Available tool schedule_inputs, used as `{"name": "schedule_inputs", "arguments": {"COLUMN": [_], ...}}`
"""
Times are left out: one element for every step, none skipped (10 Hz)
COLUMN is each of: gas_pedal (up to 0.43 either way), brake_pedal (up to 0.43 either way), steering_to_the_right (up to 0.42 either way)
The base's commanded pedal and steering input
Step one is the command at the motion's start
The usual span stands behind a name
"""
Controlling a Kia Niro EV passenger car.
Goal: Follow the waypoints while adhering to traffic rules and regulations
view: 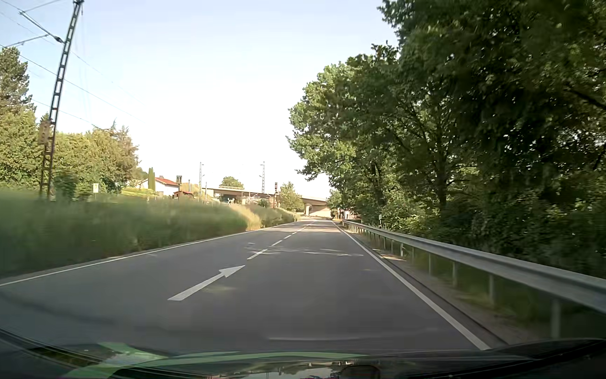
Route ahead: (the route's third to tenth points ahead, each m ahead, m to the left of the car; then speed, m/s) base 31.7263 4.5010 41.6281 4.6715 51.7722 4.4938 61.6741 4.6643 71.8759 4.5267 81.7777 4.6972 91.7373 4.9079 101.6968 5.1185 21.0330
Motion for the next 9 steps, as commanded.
{"name": "schedule_inputs", "arguments": {"gas_pedal": [0.000,0.000,0.000,0.000,0.000,0.000,0.000,0.000,0.000], "brake_pedal": [0.000,0.000,0.000,0.000,0.000,0.000,0.000,0.000,0.000], "steering_to_the_right": [0.002,0.002,0.002,0.000,0.000,-0.001,-0.001,-0.001,-0.001]}}
